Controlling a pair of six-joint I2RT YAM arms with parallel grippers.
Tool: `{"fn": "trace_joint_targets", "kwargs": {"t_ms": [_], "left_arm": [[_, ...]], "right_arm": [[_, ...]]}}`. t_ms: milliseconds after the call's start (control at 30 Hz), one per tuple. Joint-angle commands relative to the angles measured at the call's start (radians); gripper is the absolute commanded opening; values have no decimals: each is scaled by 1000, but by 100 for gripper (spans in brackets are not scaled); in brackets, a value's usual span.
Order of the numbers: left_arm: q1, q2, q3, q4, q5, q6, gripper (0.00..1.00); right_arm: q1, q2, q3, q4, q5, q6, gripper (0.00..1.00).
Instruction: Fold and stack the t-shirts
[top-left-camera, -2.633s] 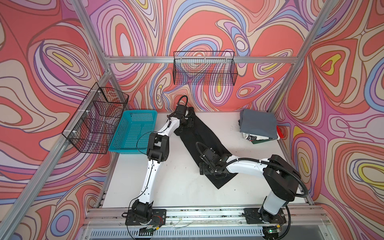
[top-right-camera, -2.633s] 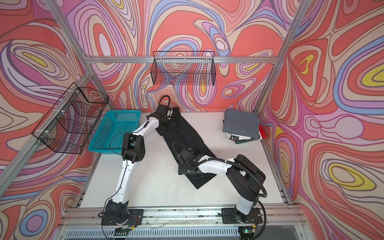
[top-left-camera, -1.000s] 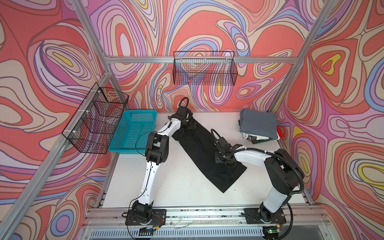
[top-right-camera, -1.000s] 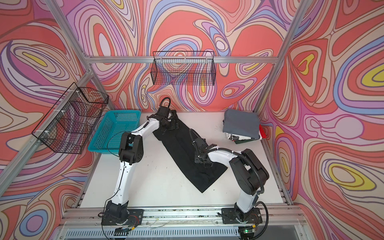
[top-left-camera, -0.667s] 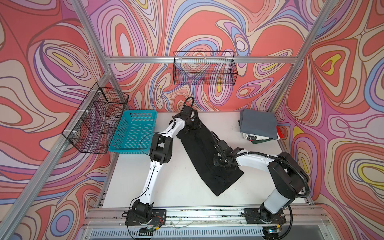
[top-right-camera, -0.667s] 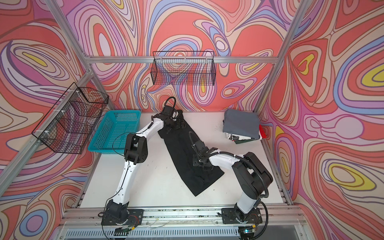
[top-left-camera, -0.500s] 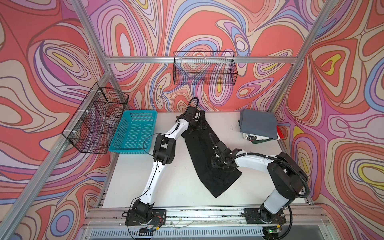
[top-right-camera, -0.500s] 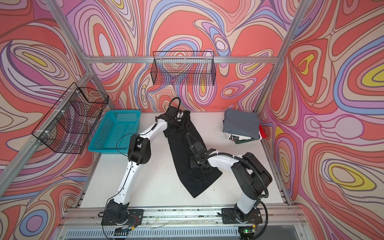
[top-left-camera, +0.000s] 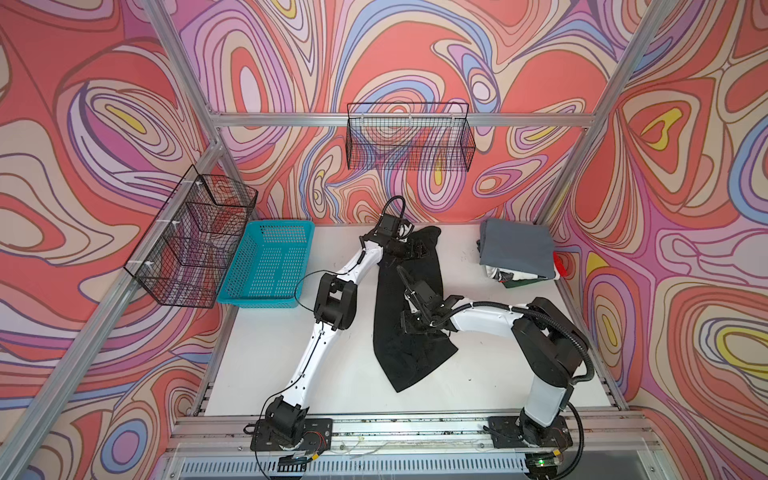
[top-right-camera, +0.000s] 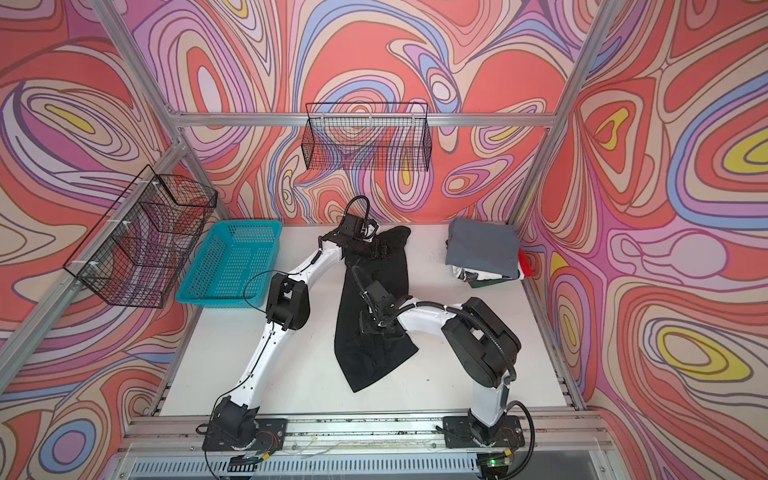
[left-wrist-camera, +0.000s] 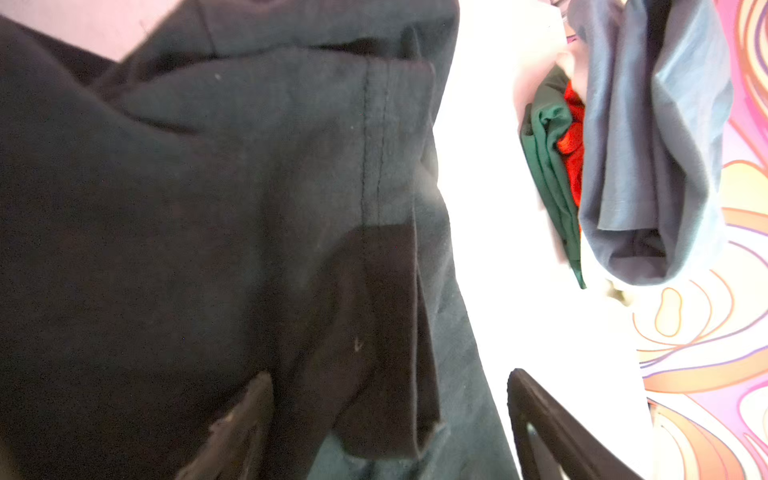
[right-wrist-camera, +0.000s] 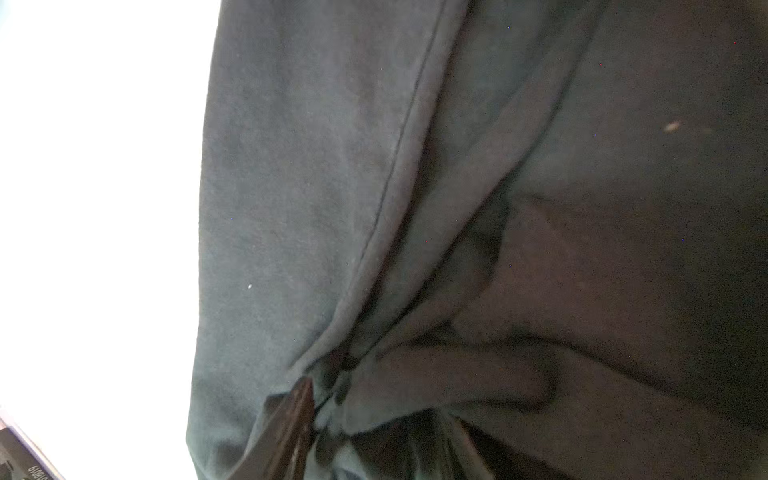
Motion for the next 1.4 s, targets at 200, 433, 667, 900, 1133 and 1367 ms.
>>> {"fn": "trace_joint_targets", "kwargs": {"t_ms": [200, 433, 667, 900, 1133, 1367], "left_arm": [[33, 2, 13, 11, 64, -29, 88], [40, -52, -16, 10, 102, -26, 92], [39, -210, -204, 49, 32, 0, 100], [40, -314, -264, 15, -16, 63, 100], [38, -367, -317, -24, -60, 59, 100], [27, -568, -631, 104, -124, 20, 100]], "right_arm": [[10, 59, -11, -105, 16, 47, 50], [11, -17, -29, -114, 58, 80, 78], [10, -136, -76, -105, 112, 94, 95], [10, -246, -101, -107, 132, 124, 98], [11, -375, -145, -158, 179, 177, 98], [11, -531, -258, -221, 261, 241, 98]]}}
